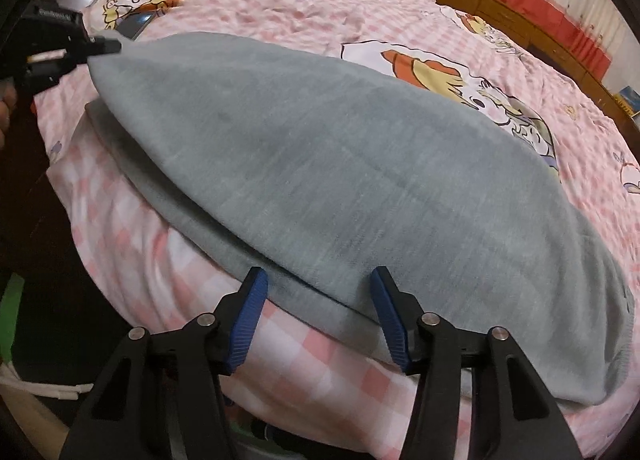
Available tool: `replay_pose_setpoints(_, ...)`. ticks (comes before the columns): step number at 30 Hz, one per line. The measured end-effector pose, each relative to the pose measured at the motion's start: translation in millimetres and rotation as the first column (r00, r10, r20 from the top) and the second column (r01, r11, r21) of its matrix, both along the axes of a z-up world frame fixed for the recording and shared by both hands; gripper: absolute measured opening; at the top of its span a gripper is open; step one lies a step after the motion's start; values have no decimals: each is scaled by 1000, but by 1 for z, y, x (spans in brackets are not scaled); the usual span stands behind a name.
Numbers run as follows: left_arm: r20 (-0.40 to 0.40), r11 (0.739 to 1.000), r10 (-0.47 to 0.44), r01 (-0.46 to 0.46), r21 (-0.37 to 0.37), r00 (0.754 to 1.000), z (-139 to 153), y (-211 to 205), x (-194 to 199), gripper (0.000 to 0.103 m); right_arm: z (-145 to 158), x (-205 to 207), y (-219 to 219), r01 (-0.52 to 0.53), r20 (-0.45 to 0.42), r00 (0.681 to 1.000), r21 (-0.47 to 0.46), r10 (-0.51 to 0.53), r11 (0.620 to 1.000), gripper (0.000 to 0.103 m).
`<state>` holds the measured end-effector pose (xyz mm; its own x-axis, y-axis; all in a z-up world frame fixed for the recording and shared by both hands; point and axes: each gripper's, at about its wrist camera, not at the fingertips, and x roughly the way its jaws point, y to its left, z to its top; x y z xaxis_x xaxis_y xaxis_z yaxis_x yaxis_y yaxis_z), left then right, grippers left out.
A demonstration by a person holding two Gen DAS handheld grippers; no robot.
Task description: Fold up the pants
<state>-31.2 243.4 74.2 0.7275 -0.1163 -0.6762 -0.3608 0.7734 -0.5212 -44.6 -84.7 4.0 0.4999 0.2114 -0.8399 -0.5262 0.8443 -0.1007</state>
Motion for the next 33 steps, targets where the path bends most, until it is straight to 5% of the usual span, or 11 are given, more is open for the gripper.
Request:
replay_pose_setpoints(3, 24, 1000, -22, 21, 16, 999, 12, -5, 0, 4, 2, 1, -1, 10, 23, 1000, -4, -10, 1000, 54)
replay_pose_setpoints(6, 23, 999, -32, 31, 33, 999, 17, -9, 3, 4, 1, 5, -5, 50, 57, 997, -37, -48, 998, 38)
replay_pose_setpoints(8, 11, 999, -28, 28, 38, 1000, 14, -8, 4, 4, 1, 6, -10, 65, 77, 995, -43, -62, 997, 7)
replay_pose_setpoints(9, 5, 999, -30, 29, 36, 1000, 12, -7, 3, 4, 2, 7, -12, 78, 88, 993, -51, -73, 996, 3)
replay_pose_setpoints(13, -34, 995, -46, 48, 92, 998, 1, -7, 1, 4, 22, -2, -24, 74, 127, 989, 12, -75, 997, 3)
replay_pose_setpoints(16, -68, 994, -56, 62, 92, 996, -13, -4, -2, 4, 29, -15, -21, 13, 162, 987, -42, -6, 999, 3)
replay_pose_setpoints(33, -176, 976, -26, 63, 207, 984, -45, -1, -7, 14, -10, -14, -13, -34, 80, 996, -106, 42, 994, 3)
